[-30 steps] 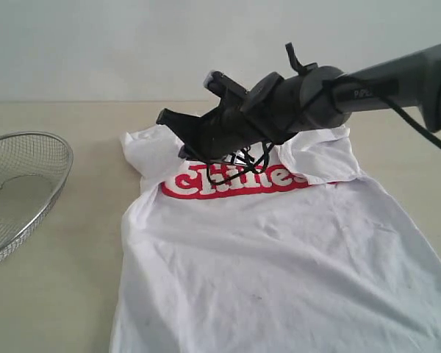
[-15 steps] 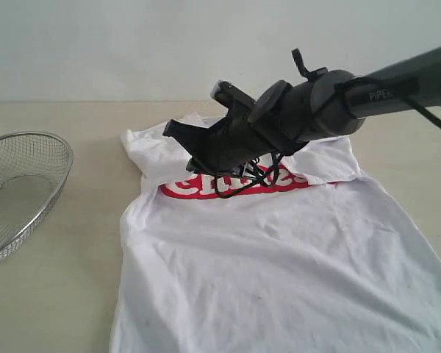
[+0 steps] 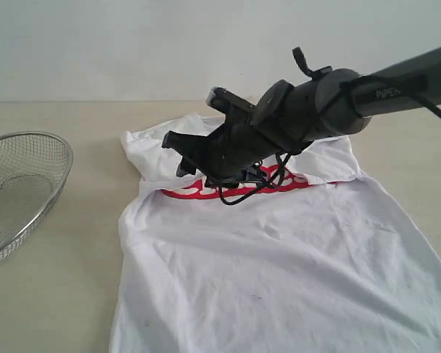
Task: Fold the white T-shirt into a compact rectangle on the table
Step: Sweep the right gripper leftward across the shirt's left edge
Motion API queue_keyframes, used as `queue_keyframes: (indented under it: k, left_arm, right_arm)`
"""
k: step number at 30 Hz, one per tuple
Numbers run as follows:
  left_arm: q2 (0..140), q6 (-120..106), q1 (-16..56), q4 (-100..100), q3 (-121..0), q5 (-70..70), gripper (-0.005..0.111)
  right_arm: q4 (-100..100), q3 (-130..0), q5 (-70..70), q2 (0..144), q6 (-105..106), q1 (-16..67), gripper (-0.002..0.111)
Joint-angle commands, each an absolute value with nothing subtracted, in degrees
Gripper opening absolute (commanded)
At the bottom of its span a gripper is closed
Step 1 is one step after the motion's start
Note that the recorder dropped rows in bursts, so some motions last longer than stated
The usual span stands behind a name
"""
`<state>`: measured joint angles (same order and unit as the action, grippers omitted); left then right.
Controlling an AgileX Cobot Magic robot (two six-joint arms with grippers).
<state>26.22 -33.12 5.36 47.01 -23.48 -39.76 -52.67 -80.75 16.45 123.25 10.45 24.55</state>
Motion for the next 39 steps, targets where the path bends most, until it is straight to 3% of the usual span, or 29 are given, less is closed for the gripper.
queue_keyframes:
  k: [1,6,39]
  left_arm:
    - [25.75,-33.44,5.26,47.38,-23.25,-39.49,0.005]
    - [25.75,-33.44,5.26,47.38,-23.25,-39.34,0.005]
    - [25.75,-33.44,5.26,47.39,-23.25,-39.11,0.005]
  right_arm:
    - [-43.06,-80.59,16.56,118.02,9.19,24.55,0.030]
    - [-35.99,-80.70,13.92,112.99,10.61,24.55,0.000]
    - [-36.34,-93.37,18.82,131.54,14.03,31.89,0.000]
